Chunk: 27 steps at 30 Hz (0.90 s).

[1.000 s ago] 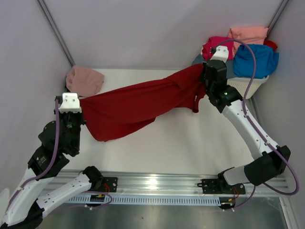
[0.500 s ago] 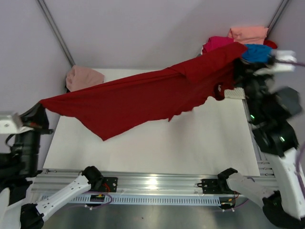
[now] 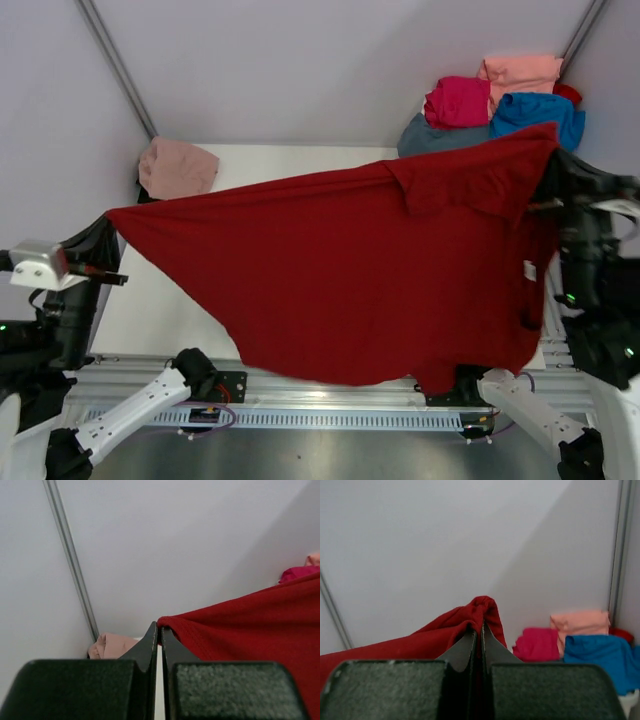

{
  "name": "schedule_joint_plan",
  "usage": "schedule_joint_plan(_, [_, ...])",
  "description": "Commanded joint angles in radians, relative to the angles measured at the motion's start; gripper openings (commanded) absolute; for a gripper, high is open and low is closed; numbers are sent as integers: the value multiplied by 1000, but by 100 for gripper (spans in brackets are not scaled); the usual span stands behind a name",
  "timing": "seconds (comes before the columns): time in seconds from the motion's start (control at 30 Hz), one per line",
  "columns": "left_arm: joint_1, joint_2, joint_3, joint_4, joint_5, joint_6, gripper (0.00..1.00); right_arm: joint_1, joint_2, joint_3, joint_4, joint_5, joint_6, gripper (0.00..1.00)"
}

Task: Fold and stack the t-shirts
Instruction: Flatten out the tshirt

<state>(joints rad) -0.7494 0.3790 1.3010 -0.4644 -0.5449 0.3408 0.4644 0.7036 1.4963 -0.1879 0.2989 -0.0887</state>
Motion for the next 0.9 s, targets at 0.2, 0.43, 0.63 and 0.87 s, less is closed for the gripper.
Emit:
schedule_joint_plan(0.2, [16, 147, -202, 133, -174, -11, 1, -49, 251, -263, 125, 157, 12, 0])
schedule_joint_plan(0.43, [83, 310, -512, 461, -156, 18, 1, -122, 584, -404, 321, 175, 105, 0])
schedule_joint_plan(0.63, [237, 497, -510, 383, -185, -236, 0, -122, 758, -375, 369, 252, 133, 0])
schedule_joint_plan(0.87, [242, 469, -558, 428, -240, -247, 1, -130, 732, -409, 465, 227, 93, 0])
